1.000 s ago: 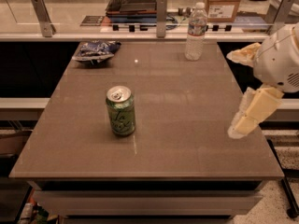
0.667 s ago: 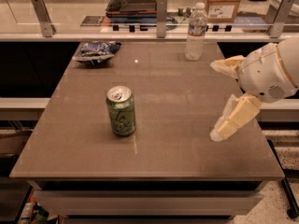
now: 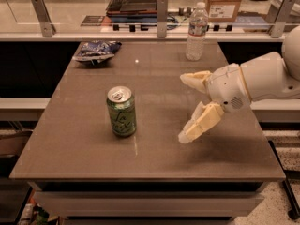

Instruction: Move green can near blue chip bag

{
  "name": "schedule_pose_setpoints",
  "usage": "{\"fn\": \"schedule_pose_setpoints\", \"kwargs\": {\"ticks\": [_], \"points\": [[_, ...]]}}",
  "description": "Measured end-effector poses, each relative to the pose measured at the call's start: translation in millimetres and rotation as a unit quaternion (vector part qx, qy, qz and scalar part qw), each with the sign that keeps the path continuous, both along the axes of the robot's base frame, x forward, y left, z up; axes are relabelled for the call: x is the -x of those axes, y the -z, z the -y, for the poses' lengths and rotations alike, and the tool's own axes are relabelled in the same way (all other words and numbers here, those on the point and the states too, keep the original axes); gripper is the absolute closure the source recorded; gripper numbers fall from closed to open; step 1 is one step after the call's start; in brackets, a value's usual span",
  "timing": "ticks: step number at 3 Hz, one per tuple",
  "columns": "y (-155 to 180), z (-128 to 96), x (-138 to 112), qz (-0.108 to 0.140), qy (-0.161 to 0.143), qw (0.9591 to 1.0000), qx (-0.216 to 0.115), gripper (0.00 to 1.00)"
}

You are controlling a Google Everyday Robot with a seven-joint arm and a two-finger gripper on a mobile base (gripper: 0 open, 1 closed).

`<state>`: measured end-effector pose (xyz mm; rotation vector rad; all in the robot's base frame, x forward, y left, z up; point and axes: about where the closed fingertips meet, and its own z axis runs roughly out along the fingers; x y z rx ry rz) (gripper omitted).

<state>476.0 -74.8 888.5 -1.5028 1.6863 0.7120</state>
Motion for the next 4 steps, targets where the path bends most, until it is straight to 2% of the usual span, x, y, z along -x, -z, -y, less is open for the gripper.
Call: {"fn": "schedule_pose_setpoints", "kwargs": {"ticks": [1, 2, 4], "points": [[13.4, -28.5, -6.1, -0.026, -0.015, 0.9988, -0.04, 0.0], [19.5, -50.2, -9.4, -0.034, -0.025, 0.9965, -0.072, 0.0], [11.0, -87.8, -20.1, 0.0, -0.041, 0.9891, -0.141, 0.0]]}}
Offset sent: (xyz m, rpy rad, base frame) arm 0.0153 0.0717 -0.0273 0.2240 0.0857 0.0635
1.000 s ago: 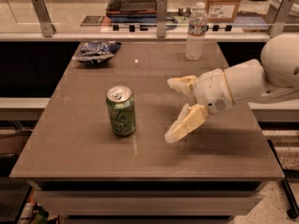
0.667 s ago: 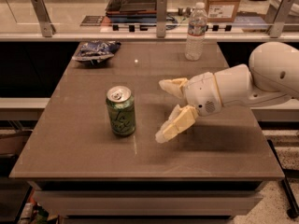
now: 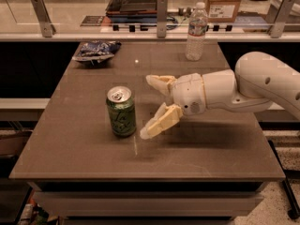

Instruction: Move green can near blue chip bag

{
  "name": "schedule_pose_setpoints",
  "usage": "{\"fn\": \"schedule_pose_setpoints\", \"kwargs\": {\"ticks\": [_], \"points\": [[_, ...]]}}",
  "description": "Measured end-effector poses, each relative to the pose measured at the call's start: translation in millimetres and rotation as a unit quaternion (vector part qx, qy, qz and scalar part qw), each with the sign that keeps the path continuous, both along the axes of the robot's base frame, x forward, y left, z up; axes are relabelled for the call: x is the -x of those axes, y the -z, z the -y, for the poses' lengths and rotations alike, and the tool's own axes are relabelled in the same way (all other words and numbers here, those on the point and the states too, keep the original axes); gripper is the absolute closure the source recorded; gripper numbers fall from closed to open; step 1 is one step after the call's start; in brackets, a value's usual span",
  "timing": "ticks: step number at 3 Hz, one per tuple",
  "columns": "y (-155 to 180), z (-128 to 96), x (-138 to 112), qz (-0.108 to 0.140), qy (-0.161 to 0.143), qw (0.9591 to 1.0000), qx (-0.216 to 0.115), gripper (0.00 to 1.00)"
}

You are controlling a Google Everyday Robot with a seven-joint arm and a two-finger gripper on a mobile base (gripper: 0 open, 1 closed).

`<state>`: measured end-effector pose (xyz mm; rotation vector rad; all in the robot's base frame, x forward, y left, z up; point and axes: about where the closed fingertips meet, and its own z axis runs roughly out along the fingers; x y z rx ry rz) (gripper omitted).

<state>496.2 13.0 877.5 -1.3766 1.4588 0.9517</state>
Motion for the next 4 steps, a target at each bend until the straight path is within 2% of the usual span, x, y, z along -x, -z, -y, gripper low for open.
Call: {"fn": "schedule_pose_setpoints", "kwargs": {"ticks": [1, 3, 4], "points": [[-4.1, -17.5, 3.9, 0.012, -0.001, 0.9999, -0.011, 0.0], [-2.3, -46.0, 8.4, 0.002, -0.003, 0.9998, -0.02, 0.0], [-1.2, -52.8, 8.1, -0.008, -0.003, 0.9995, -0.029, 0.12]]}}
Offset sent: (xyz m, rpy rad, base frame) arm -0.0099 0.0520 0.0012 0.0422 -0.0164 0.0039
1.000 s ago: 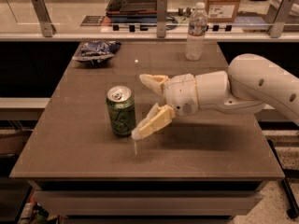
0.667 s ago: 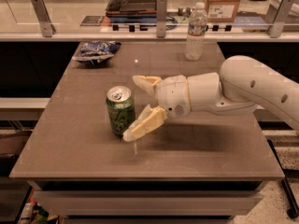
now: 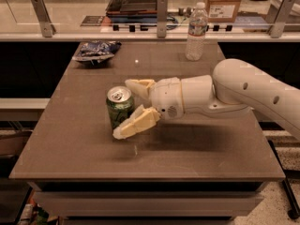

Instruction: Move green can near blue chip bag

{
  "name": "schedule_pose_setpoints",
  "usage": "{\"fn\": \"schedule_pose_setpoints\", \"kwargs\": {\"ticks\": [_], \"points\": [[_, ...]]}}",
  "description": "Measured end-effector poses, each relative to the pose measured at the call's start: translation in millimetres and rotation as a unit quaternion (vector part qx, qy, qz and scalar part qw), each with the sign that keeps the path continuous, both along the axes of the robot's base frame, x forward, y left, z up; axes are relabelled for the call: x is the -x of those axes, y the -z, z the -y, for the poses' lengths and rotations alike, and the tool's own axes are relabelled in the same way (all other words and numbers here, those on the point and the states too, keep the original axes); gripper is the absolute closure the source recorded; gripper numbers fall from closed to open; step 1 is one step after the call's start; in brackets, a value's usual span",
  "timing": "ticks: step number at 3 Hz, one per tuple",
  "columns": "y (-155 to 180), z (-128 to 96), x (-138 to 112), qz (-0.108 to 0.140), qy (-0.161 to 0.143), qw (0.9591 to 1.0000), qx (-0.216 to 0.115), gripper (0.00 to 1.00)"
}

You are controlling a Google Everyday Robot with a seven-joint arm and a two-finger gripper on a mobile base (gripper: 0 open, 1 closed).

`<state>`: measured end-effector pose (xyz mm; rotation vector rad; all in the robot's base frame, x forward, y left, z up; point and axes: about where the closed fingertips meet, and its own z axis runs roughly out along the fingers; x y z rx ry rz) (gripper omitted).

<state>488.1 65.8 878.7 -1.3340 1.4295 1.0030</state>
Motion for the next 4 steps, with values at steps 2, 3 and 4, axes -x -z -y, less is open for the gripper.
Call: {"fn": "schedule_pose_setpoints", "kwargs": {"ticks": [2, 3, 4], "points": [[-1.6, -3.7, 2.3, 0.002, -0.004, 1.0, 0.001, 0.58], [-2.4, -5.7, 3.3, 0.003, -0.006, 1.0, 0.002, 0.81], [-3.4, -8.2, 4.7, 0.004, -0.009, 1.0, 0.002, 1.0]]}}
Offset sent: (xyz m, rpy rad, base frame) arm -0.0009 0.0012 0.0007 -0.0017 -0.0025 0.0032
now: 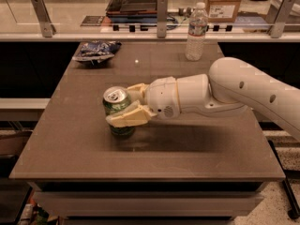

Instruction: Move green can near blue chip bag

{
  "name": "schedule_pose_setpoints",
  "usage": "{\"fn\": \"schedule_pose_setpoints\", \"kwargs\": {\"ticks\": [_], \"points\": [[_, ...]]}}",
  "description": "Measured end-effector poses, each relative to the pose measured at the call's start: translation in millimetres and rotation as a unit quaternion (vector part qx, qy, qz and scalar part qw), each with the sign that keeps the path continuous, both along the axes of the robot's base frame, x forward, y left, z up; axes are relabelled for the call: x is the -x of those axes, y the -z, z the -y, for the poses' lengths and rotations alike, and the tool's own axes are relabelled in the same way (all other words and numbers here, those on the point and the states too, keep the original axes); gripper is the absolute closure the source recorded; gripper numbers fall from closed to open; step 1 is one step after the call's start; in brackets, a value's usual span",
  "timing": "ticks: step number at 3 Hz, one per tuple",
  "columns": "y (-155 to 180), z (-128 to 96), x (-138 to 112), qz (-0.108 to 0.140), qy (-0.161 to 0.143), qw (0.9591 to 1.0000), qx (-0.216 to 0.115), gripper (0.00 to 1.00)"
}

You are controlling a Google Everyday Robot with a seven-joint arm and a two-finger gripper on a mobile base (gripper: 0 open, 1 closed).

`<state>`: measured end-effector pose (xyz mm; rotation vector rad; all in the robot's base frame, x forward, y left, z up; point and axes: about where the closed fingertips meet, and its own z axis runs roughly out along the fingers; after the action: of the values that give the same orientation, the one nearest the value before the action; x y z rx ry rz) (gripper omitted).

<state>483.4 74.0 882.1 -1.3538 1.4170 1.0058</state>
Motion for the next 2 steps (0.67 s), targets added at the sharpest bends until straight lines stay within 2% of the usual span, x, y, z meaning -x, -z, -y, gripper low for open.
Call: {"fn": "schedule_pose_setpoints", "kwargs": {"ticks": [1, 2], "points": [[0.0, -0.1, 0.0, 0.0, 0.0, 1.0, 0.0, 1.0], [-2.2, -0.4, -2.3, -0.008, 0.014, 0.9998, -0.008, 1.0]]}}
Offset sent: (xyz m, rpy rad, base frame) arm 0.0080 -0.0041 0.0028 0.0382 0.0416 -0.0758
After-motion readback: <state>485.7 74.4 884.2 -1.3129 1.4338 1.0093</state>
